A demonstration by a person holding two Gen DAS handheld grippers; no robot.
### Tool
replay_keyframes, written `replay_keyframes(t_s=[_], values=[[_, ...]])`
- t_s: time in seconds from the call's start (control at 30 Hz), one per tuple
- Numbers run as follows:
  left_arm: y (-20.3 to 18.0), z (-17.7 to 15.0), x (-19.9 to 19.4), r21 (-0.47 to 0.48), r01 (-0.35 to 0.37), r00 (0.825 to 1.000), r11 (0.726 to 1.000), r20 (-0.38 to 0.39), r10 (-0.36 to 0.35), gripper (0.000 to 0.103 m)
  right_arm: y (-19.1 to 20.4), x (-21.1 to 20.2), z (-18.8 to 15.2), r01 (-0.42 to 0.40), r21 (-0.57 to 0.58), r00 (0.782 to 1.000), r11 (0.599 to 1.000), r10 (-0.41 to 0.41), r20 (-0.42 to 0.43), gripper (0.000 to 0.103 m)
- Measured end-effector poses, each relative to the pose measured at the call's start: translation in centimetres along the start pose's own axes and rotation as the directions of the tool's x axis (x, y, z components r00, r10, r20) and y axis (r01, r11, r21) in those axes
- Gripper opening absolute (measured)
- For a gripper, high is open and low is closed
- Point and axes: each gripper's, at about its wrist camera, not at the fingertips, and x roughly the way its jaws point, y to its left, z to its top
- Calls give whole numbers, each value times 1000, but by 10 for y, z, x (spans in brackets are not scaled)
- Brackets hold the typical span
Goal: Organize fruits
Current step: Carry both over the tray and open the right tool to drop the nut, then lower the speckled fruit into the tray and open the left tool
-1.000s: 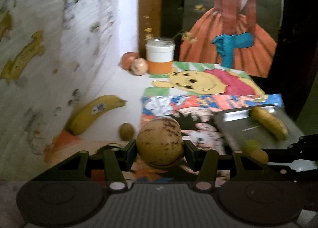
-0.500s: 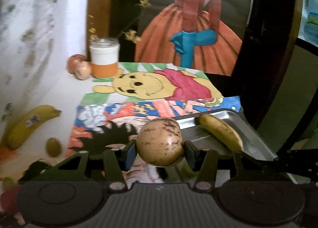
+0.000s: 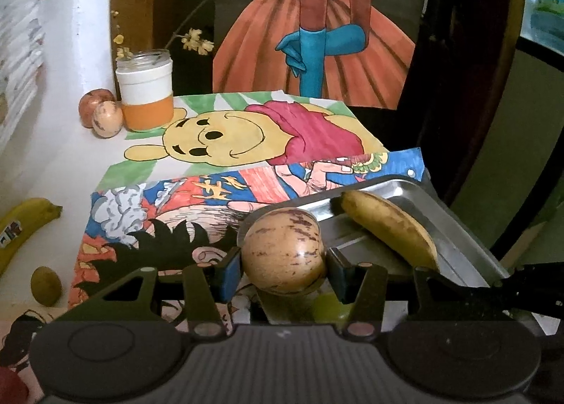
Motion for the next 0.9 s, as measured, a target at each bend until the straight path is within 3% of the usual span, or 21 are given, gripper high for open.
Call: replay_keyframes(t_s=[0.63,0.9], values=[[-2,1,6,0,12,1000,1000,-8,-12,50,0,5,-1,9,-9,1000,1000,-9,-12,31],[6,-1,-18,-88,19,1000,996,19,-17,63,4,-10,-1,18,5,1000,1000,-18,13,44]])
